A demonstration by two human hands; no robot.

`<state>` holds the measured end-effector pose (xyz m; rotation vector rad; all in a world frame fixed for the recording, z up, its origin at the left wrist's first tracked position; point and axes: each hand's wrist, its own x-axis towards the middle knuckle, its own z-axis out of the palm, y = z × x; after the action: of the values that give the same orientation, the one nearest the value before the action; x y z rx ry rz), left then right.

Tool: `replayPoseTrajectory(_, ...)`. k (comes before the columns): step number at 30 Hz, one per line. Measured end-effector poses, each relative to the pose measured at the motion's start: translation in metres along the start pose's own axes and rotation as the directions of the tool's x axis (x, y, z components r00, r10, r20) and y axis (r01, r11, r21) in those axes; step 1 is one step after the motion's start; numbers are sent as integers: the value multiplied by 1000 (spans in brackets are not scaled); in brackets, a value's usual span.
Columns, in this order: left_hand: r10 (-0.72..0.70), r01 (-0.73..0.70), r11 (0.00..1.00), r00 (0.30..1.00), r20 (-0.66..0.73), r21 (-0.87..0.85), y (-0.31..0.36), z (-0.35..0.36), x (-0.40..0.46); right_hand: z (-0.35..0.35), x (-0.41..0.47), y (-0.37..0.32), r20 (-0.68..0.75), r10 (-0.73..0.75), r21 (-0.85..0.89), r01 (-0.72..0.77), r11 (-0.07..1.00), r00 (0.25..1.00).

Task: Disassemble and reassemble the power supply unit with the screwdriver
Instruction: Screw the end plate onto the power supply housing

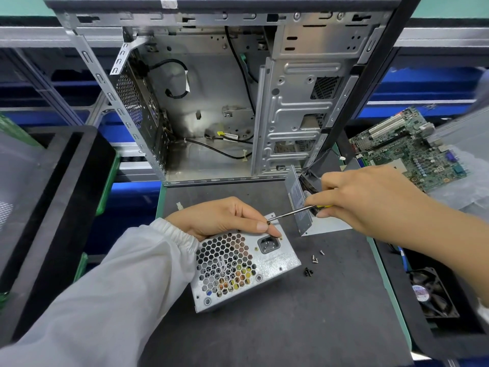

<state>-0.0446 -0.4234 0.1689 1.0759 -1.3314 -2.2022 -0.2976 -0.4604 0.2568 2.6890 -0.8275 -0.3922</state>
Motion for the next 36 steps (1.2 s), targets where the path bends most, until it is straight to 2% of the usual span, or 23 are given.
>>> replayPoseTrajectory(13, -3, 4, 1000, 1000, 20, -27, -1, -1, 0, -1, -1, 1, 13, -17, 45, 17, 999, 1000)
replayPoseTrajectory(16, -30, 31, 999, 999, 18, -40, -1, -2, -1, -5, 2, 4, 15, -54, 50, 53, 997, 998)
replayPoseTrajectory(22, -23, 24, 999, 999, 31, -30, 0, -1, 0, -26, 16, 13, -19, -126, -49, 125, 991, 992)
replayPoseTrajectory(25, -33, 35, 998, 998, 47, -43, 1, -1, 0, -44, 33, 20, -20, -260, -142, 255, 956, 965)
replayPoseTrajectory(31, 15, -16, 999, 1000, 18, 51, -2, -3, 1, -55, 58, 29, 21, -382, -69, 382, 921, 924)
replayPoseTrajectory(36, 24, -29, 995, 998, 51, 100, -2, -3, 0, -52, 51, 33, 28, -376, -8, 376, 927, 926)
